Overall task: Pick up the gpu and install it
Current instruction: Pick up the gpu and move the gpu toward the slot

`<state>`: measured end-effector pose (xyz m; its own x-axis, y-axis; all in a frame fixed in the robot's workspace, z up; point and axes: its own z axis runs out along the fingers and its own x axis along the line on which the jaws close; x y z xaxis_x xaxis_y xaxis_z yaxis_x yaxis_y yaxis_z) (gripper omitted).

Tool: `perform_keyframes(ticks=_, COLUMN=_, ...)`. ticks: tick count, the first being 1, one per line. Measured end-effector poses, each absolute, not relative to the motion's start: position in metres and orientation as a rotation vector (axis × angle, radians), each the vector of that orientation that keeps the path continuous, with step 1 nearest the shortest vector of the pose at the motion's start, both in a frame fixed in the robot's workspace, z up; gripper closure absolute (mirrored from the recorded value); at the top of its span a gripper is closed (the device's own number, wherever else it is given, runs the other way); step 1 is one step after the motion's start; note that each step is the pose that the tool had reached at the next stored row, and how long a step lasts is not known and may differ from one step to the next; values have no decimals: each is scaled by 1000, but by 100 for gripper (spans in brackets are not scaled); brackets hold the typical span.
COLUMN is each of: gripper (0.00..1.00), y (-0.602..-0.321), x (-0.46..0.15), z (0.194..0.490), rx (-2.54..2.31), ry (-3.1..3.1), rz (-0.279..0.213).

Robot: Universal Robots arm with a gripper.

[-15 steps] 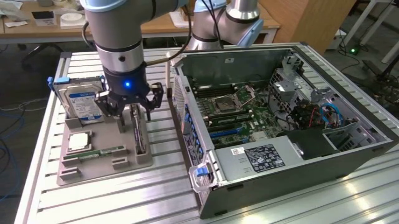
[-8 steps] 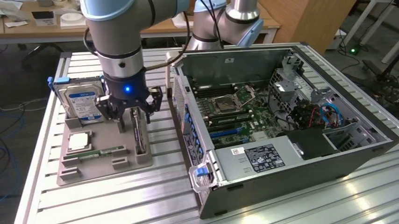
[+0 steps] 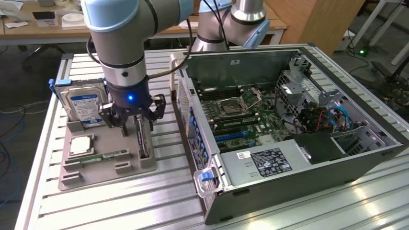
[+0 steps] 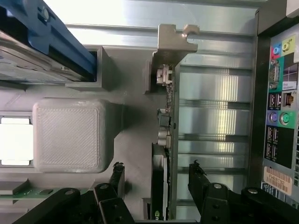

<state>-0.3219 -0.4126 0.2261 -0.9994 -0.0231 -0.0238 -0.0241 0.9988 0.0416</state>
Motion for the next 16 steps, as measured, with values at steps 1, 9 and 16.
perform_keyframes(ticks=1, gripper=34, y=-413, x=-322, z=224, rx=-36, ry=3117, rz=65)
perform_keyframes(ticks=9, gripper=34, y=-413, x=-322, z=213, rx=-32, ry=3117, rz=65)
perform_keyframes(ticks=16, gripper=34, y=-413, x=-322, z=213, rx=-32, ry=3117, rz=65)
